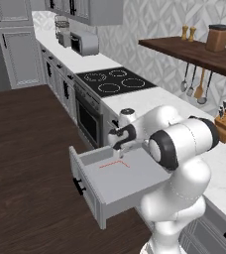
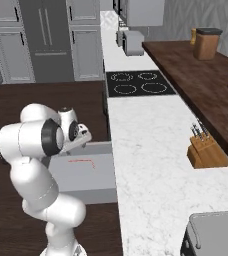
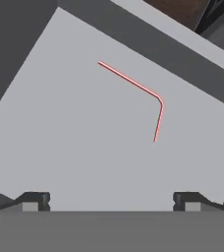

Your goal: Take a straw from the drawer in front and place it inside the glass cup on the dining counter.

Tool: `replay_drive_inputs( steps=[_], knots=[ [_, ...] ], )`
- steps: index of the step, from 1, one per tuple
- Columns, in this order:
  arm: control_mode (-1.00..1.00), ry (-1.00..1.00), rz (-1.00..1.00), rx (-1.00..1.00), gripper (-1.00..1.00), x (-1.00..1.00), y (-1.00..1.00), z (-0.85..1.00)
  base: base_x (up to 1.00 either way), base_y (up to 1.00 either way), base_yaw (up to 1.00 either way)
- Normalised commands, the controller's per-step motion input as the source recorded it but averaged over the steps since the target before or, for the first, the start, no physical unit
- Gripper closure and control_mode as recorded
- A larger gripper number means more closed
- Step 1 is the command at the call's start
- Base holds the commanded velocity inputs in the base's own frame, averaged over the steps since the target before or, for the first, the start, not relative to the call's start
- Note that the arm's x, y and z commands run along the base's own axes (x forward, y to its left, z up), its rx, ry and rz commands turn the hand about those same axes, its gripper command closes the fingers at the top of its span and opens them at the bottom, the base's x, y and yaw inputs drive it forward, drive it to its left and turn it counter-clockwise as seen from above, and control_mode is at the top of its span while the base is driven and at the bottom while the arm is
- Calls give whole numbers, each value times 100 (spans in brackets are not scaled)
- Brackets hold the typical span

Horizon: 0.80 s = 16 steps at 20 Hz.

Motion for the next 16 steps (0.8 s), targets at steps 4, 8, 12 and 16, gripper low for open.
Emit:
replay_drive_inputs(
  steps=[4,8,12,16],
  knots=[
    [-100,-1,11,0,-100,26,4,-62,0,0,0],
    [-100,0,5,0,-100,54,0,-25,0,0,0],
    [-100,0,6,0,-100,54,0,-30,0,0,0],
    [-100,0,4,0,-100,45,0,-36,0,0,0]
  ],
)
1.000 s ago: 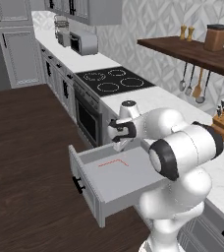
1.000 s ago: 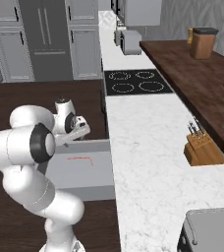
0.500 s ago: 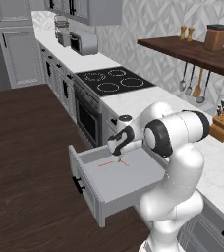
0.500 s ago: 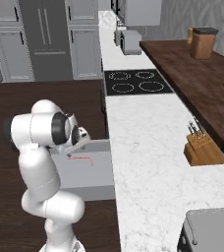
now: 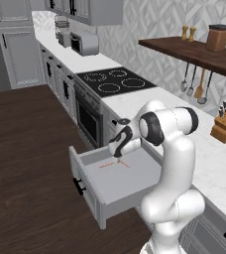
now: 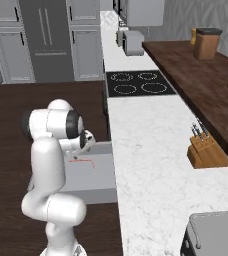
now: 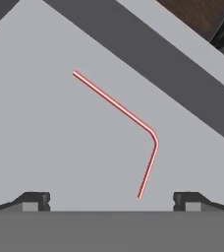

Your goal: Take a straw from the drawer in front and place it inside the glass cup on the dining counter.

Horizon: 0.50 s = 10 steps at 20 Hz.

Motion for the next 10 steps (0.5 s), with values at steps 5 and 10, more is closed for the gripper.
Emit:
replay_drive_inputs(
  steps=[5,10],
  knots=[
    [-100,0,1,0,-100,37,-3,-50,0,0,0],
    [-100,0,0,0,-100,38,-13,-45,0,0,0]
  ],
)
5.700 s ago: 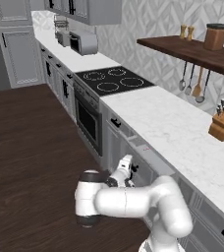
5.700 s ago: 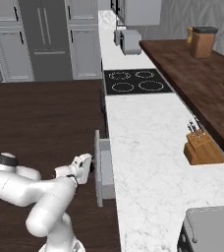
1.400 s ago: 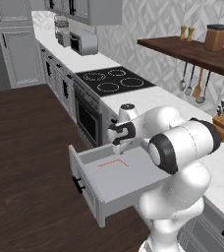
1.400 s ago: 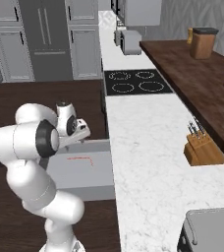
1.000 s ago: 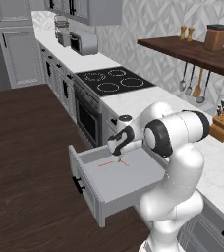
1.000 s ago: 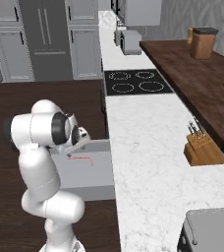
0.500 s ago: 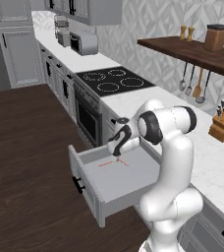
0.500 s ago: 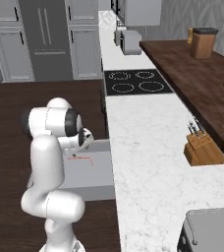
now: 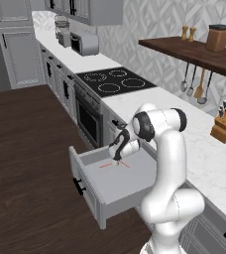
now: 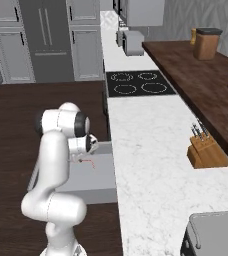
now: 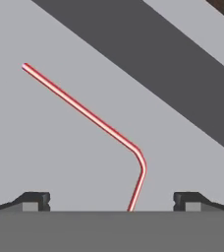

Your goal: Take a straw from the drawer in front and place it inside the glass cup on the dining counter.

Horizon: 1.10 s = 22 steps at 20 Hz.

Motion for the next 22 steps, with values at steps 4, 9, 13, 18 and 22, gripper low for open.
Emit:
replay_drive_inputs(
  steps=[4,9,13,18,22],
  knots=[
    [-100,0,0,0,-100,21,-16,-36,0,0,0],
    [-100,0,0,0,-100,16,-13,-27,0,0,0],
    [-100,0,0,0,-100,10,-7,-26,0,0,0],
    [-100,1,0,0,-100,7,-4,-31,0,0,0],
    [-100,4,0,0,-100,3,-8,-36,0,0,0]
  ],
)
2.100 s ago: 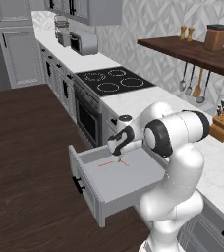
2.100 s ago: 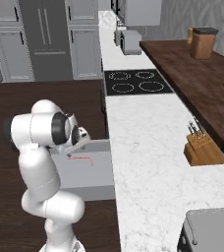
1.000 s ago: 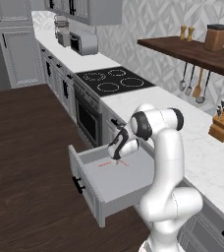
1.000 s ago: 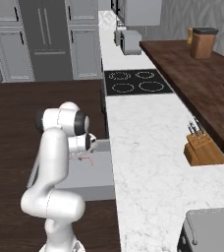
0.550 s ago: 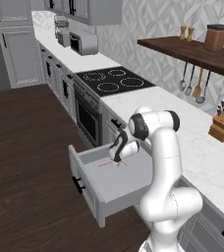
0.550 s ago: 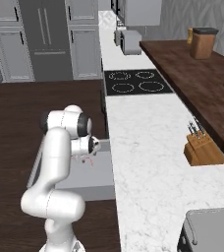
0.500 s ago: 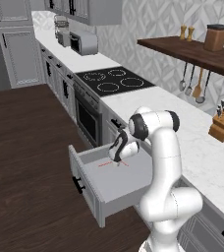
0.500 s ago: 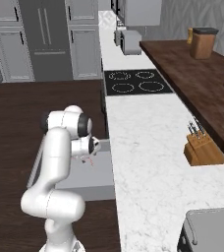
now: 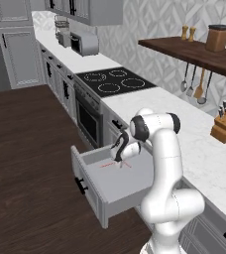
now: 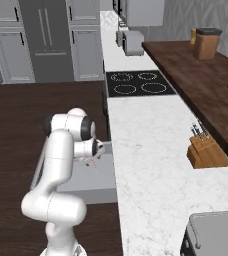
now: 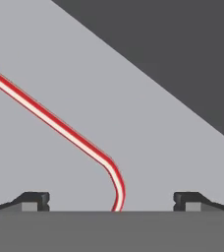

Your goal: Take a straw from the drawer in front and place it inside the glass cup on the dining counter.

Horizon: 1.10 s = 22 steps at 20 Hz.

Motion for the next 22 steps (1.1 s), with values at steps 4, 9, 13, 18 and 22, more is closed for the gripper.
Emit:
replay_drive_inputs(
  steps=[4,9,13,18,22],
  knots=[
    [-100,12,0,0,100,0,-14,-46,0,0,0],
    [-100,20,0,0,100,-4,-16,-72,0,0,0],
    [-100,12,0,0,100,-44,1,-80,0,0,0],
    [-100,1,0,0,100,-98,31,-97,0,0,0],
    [-100,-2,5,0,100,-100,62,-65,0,0,0]
  ],
)
